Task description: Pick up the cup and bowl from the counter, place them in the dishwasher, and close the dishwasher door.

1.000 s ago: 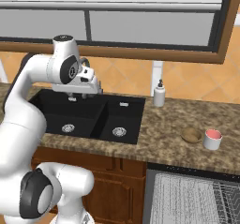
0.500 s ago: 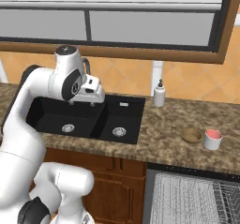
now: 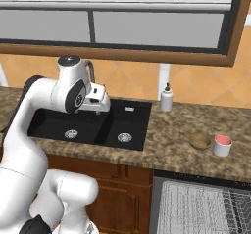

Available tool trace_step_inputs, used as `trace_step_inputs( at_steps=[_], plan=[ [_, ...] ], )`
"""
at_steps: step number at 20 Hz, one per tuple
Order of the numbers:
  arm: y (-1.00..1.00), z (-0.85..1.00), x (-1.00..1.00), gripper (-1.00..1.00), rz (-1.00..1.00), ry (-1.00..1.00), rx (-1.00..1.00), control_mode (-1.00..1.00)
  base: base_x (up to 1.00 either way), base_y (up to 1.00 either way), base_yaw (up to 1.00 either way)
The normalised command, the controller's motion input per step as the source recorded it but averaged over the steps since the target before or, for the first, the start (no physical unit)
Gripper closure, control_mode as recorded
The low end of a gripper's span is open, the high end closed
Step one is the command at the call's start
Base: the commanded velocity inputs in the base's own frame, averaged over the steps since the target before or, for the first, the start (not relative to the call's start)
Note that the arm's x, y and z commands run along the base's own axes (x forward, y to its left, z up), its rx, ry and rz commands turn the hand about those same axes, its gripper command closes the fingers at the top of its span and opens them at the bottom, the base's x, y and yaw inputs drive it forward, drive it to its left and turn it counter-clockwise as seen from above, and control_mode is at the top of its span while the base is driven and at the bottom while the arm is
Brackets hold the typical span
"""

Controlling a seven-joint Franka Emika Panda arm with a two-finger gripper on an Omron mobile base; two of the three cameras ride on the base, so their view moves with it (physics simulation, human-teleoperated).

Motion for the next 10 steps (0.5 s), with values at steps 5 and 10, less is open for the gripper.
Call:
trace_step_inputs(
  at_steps=[5,10],
  plan=[
    [0.00,0.00,0.00,-1.00,0.00,0.00,0.00,1.00,-0.13,0.34,-0.33],
    [0.00,0.00,0.00,-1.00,0.00,0.00,0.00,1.00,-0.24,0.19,-0.49]
  ],
)
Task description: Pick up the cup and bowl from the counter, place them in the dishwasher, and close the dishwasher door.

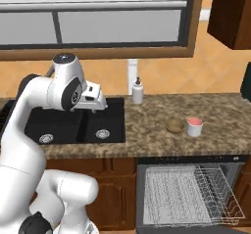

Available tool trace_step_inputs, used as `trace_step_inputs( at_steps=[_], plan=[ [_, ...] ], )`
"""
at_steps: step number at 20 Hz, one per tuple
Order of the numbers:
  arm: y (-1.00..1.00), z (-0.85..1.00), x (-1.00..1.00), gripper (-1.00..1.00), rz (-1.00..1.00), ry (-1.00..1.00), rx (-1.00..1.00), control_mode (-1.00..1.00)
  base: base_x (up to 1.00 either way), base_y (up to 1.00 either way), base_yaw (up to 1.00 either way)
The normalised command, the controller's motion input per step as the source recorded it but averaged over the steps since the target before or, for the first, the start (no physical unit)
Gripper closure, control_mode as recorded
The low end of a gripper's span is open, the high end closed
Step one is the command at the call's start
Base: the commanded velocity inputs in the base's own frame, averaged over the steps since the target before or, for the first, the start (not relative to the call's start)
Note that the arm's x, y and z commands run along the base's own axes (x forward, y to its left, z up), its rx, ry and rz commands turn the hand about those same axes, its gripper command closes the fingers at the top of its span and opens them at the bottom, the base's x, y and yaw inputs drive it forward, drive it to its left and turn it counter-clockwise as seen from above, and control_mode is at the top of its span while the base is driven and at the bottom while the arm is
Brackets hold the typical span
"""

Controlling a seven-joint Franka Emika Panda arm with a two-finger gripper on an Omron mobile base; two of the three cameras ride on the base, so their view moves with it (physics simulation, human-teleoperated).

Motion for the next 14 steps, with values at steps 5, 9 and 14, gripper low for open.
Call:
trace_step_inputs(
  at_steps=[5,9,14],
  plan=[
    [0.00,0.00,0.00,-1.00,0.00,0.00,0.00,1.00,-0.53,0.36,-0.73],
    [0.00,0.00,0.00,-1.00,0.00,0.00,0.00,1.00,-0.35,0.45,-0.79],
    [0.00,0.00,0.00,-1.00,0.00,0.00,0.00,1.00,-0.02,0.63,-0.67]
  ],
)
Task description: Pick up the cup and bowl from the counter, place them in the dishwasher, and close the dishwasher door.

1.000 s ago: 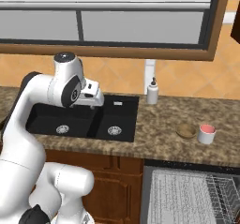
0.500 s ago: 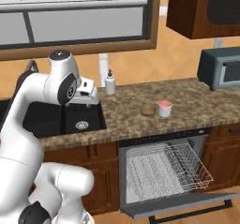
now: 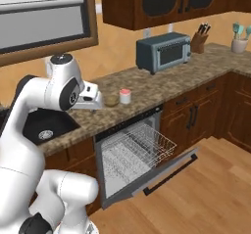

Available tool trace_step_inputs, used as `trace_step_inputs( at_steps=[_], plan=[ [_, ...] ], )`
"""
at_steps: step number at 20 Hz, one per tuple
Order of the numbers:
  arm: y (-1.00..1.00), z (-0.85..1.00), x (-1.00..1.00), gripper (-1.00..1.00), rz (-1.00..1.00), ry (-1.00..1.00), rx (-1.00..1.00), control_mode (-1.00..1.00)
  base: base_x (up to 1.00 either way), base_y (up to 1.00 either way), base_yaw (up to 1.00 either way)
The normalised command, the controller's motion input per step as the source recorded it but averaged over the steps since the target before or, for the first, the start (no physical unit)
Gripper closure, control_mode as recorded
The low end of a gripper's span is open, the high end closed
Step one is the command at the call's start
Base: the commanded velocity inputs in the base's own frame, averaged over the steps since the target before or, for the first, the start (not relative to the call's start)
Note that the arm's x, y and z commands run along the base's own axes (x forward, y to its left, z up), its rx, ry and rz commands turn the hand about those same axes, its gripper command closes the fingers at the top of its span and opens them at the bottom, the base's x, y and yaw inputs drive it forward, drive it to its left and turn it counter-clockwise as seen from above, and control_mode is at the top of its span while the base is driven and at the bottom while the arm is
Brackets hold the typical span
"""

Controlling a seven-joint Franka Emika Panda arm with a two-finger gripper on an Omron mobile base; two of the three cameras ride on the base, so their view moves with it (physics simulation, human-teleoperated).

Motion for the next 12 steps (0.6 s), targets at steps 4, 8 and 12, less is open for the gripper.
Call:
trace_step_inputs(
  at_steps=[4,8,12],
  plan=[
    [0.00,0.00,0.00,-1.00,0.00,0.00,0.00,1.00,0.08,0.65,-0.48],
    [0.00,0.00,0.00,-1.00,0.00,0.00,0.00,1.00,0.10,0.13,-0.19],
    [0.00,0.00,0.00,-1.00,0.00,0.00,0.00,1.00,0.01,0.00,-0.02]
  ],
)
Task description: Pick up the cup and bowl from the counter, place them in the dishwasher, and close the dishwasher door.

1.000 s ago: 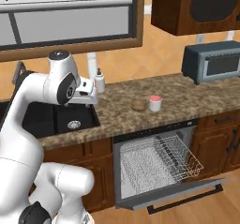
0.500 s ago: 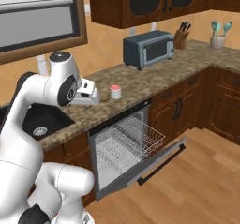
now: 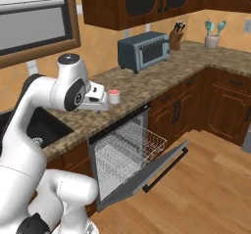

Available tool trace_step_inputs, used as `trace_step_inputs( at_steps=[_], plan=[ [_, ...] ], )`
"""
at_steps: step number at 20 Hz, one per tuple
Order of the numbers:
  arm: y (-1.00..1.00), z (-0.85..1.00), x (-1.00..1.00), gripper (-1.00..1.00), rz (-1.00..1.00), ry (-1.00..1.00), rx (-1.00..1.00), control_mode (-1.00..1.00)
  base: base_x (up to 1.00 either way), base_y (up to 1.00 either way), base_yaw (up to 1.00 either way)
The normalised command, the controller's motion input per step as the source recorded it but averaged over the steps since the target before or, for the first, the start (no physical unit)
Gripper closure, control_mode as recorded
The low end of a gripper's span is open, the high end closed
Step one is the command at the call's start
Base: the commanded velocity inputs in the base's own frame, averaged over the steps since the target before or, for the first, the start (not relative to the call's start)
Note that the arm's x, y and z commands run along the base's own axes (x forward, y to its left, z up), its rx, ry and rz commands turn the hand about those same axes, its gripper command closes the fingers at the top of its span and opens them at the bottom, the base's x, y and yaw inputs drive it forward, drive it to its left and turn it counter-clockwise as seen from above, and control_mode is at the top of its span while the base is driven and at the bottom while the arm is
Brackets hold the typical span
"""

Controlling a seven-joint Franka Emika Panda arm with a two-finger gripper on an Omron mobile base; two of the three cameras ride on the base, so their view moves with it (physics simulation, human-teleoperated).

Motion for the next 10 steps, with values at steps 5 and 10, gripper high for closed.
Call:
trace_step_inputs(
  at_steps=[5,10],
  plan=[
    [0.00,0.00,0.00,-1.00,0.00,0.00,0.00,1.00,-0.04,0.00,0.00],
    [0.00,0.00,0.00,-1.00,0.00,0.00,0.00,1.00,0.12,0.00,0.00]
  ],
)
